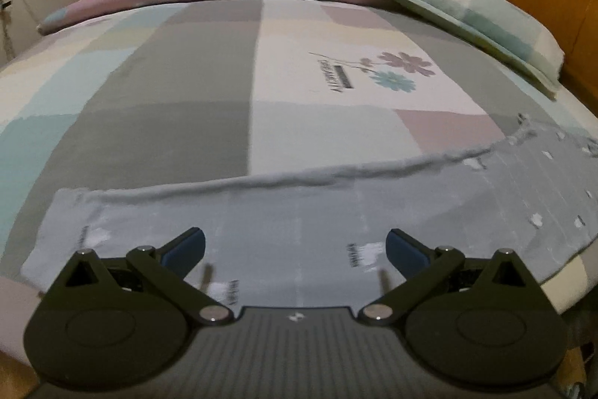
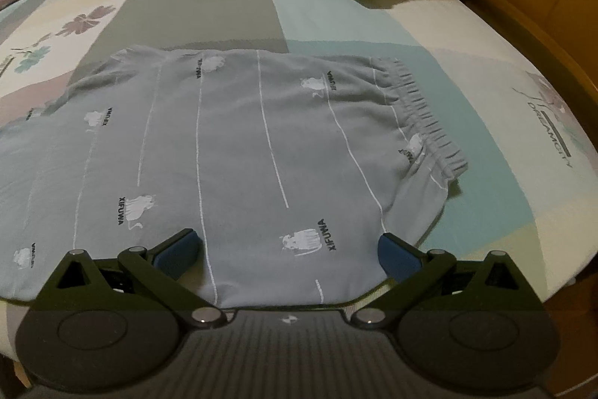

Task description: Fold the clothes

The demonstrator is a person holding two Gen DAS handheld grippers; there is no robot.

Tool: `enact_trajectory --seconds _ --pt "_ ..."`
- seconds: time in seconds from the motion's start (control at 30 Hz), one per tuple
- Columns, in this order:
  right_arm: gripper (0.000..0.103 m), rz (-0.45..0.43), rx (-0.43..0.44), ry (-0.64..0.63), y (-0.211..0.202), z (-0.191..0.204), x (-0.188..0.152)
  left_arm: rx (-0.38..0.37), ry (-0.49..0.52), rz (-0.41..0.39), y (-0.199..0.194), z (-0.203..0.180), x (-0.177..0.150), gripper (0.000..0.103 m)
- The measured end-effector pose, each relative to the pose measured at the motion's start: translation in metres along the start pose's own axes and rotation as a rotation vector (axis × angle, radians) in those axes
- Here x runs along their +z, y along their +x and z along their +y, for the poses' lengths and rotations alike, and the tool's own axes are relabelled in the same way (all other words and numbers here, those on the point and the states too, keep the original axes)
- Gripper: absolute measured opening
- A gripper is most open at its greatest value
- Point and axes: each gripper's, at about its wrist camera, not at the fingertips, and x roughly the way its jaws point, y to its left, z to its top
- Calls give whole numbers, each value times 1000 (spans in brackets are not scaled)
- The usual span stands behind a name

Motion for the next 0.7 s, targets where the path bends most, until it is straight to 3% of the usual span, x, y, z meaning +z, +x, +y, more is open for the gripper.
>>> enact_trajectory --seconds 0.13,0.43,0.7 --pt "103 17 -26 16 1 4 2 -19 -60 42 14 19 -9 102" --pt "103 68 -65 38 3 8 8 -46 -78 -6 14 25 -16 102" --pt "103 72 -59 37 4 7 9 -36 -76 8 14 23 -16 102"
